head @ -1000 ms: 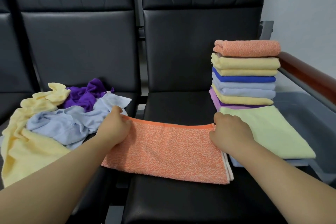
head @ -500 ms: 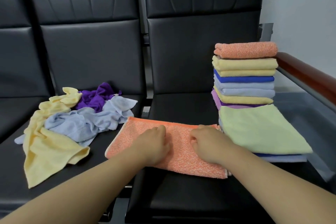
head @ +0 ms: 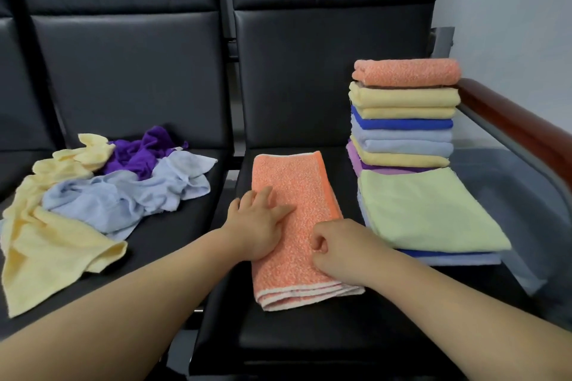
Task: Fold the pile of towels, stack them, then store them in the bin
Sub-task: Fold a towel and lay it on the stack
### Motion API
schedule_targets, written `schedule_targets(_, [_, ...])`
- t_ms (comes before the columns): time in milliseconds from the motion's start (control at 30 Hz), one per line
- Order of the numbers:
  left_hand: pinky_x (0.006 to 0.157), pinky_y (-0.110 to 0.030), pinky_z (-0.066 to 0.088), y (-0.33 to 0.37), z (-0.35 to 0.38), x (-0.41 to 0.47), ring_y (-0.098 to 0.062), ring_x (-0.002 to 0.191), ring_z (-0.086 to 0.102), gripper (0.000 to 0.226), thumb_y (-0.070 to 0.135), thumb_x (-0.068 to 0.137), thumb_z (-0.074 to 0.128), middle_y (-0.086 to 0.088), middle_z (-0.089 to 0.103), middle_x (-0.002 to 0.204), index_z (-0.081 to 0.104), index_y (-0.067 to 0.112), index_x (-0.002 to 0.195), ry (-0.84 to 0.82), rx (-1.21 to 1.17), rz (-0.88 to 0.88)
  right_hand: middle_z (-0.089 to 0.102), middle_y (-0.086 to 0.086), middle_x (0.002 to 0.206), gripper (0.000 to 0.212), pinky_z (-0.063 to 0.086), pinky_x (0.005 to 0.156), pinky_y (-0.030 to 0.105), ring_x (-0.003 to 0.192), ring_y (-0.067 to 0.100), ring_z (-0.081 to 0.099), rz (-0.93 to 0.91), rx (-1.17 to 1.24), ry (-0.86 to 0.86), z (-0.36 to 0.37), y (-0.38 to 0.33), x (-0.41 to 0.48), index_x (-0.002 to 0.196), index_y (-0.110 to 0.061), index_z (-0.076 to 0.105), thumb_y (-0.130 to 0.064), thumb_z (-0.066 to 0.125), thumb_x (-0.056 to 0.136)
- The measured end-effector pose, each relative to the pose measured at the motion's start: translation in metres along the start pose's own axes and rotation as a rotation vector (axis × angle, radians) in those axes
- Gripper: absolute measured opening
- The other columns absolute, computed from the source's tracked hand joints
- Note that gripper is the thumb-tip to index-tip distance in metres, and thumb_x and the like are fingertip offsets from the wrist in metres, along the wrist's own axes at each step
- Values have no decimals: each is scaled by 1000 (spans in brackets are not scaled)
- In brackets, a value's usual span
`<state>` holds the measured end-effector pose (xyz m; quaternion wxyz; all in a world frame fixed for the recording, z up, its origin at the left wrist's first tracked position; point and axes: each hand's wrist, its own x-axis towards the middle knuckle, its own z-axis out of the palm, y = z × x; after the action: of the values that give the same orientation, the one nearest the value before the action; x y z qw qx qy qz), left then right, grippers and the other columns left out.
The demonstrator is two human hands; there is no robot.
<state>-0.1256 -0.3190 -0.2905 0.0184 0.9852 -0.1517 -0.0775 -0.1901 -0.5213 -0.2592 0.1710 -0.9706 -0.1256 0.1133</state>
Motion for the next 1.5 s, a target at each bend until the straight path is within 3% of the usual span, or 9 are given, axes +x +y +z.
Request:
schedule_targets(100, [111,-50,34,1,5,-12,-34,133,38,52,54,97,46,-4,31,150,34,45,148,103,-75,-106,61,-10,104,15,53,84,32,95,12,59,-21,11,5,2,1,2,106,-28,66,-35,64,93])
schedule_targets(300, [89,-21,44,-10,-6,-53,-15,109,54,83,39,76,78,6,28,138,37,36,148,-43,-620,-49,59,-13,90,13,52,79,30,87,10,58,-56,17,33,9,0,4,86,-33,58,-27,66,94])
schedule_targets(533, [78,-26,54,-13,-11,-92,-18,97,62,64,-10,62,61,-4,66,117,62,10,123,-382,-1247,167,59,-18,85,12,43,70,19,79,1,55,-46,124,-12,7,4,-2,90,-35,64,-25,66,96])
schedule_targets(767, [82,-36,57,-9,-15,-91,-17,79,68,21,-5,81,77,-13,76,91,77,9,96,-75,-1050,91,65,4,91,46,51,88,40,85,20,59,-8,331,-148,-3,0,-20,99,-9,69,-50,48,106])
schedule_targets(900, [74,-46,55,-7,-19,-85,-16,72,62,3,17,86,78,-17,74,85,76,16,87,111,-992,21,62,-3,83,39,47,76,36,77,11,55,-25,288,-162,-3,-2,-29,86,-30,66,-67,57,94])
schedule_targets(1033, [83,-44,55,-7,-28,-85,-16,75,65,5,20,88,75,-9,73,86,71,19,85,227,-881,54,62,-7,83,8,48,68,33,78,15,60,-15,114,2,3,0,-32,86,-27,63,-32,68,89])
schedule_targets(1167, [78,-33,50,-20,-50,-85,-10,76,61,5,24,92,66,-1,69,82,65,21,88,321,-776,70,64,-1,76,11,48,66,37,73,20,61,41,231,198,-8,-2,-26,79,-22,63,-22,67,89])
schedule_targets(1300, [65,-29,44,-38,-60,-91,-13,67,52,13,24,91,66,2,56,72,59,15,84,176,-1063,-49,72,-3,80,5,51,65,30,75,13,66,85,559,174,-31,-7,-26,87,-24,73,-24,74,91])
schedule_targets(1500, [53,-26,52,-40,-57,-101,-13,54,54,17,5,99,56,-1,55,68,51,18,91,-227,-1327,-225,80,7,108,23,54,82,36,103,22,73,358,1003,-301,-39,-4,-30,120,-17,73,-22,67,99])
